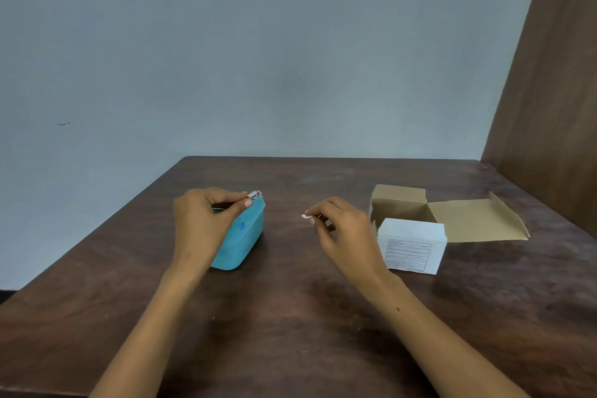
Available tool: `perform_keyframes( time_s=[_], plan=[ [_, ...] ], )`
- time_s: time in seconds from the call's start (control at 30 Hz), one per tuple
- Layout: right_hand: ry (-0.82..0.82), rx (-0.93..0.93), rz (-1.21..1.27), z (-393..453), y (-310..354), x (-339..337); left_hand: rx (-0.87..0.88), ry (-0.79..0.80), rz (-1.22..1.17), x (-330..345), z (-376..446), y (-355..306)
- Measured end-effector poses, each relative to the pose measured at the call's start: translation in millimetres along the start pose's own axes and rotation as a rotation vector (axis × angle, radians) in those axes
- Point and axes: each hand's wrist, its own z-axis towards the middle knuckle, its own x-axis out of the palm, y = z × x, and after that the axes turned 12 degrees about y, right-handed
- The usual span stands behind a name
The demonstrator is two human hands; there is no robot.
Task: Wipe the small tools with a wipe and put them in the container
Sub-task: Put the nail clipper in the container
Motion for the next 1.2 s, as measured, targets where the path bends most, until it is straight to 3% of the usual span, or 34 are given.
perform_keyframes(
  time_s=[0.27,0.83,1.2],
  plan=[
    [0.069,0.019,-0.058,-1,1,6,-0.099,-0.020,0.227,-1,0,26],
    [0.115,0.052,-0.076,0,-3,6,-0.223,0.078,0.406,20,3,22],
    [0.147,0.065,-0.076,2,-4,5,-0.158,0.132,0.299,11,3,24]
  ],
)
